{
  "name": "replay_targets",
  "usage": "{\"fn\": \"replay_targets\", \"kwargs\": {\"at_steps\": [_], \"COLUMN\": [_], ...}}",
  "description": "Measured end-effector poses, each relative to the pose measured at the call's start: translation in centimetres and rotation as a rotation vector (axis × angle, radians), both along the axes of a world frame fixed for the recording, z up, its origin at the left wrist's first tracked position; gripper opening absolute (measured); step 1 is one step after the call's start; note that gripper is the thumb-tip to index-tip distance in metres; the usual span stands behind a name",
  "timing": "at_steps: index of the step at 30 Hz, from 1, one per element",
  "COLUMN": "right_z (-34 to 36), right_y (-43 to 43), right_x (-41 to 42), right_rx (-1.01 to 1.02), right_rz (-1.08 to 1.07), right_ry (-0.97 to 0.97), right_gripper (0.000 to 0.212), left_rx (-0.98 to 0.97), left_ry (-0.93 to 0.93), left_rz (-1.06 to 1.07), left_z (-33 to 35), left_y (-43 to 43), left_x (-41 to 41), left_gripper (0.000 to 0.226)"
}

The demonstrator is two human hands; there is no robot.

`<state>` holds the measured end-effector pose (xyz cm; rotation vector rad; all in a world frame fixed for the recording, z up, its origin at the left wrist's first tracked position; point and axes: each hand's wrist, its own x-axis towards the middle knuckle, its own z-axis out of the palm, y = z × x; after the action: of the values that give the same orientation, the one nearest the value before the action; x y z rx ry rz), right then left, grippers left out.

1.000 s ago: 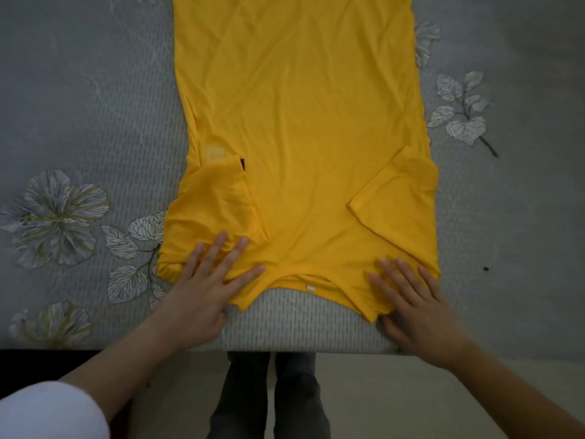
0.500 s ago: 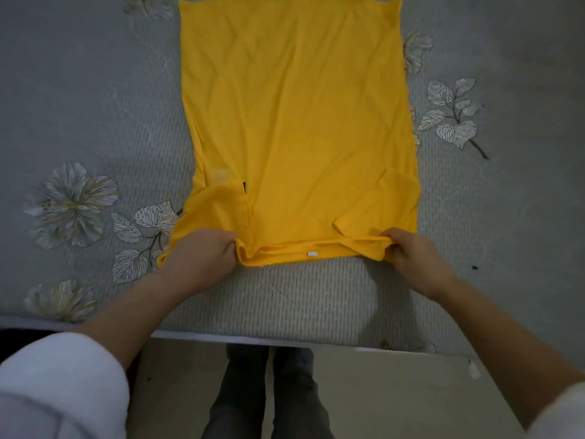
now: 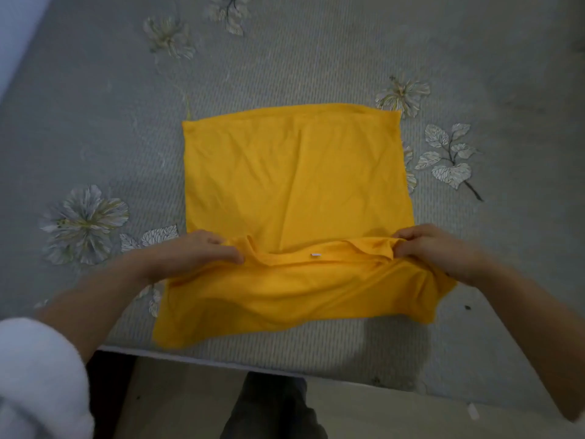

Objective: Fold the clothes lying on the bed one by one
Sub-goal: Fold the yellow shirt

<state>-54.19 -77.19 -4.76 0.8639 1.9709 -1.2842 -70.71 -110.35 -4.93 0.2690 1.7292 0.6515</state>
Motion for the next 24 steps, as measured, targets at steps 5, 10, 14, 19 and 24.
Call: {"fn": "replay_targets", "kwargs": {"at_steps": [5,10,14,19,24], "right_z": [-0.2,-0.9,-1.9,-4.8,-7.2], "right_y": [2.5,5.0,6.9,8.0,8.8], "right_x": [-8.1,-15.2,-20.3,-23.0,-20.2], "right_rx": [0.115,0.198,0.264,0.575,0.655], "right_rz": [-0.028,-0.042,-0.061,-0.123,-0.187], "right_ry": [0.074,0.102,0.134,0.307,0.227], "right_gripper": [0.015,0.015,0.017,0.042,0.057], "left_rx": [-0.003,0.029,-0.044,-0.06,-0.108], "left_ry": [0.094,0.264,0.412,0.667,0.739], "left_rz": [-0.145,0.067,0.094,0.331,0.286], "left_z": [-0.8,-1.8,-3.6,-6.6,-9.0], "left_y": [0.5,2.5,4.5,6.0,5.0], "left_x": [-8.0,-14.6,-19.7,-22.1,-21.2], "left_gripper": [0.087,0.059,0.045,0.023,0.048]}}
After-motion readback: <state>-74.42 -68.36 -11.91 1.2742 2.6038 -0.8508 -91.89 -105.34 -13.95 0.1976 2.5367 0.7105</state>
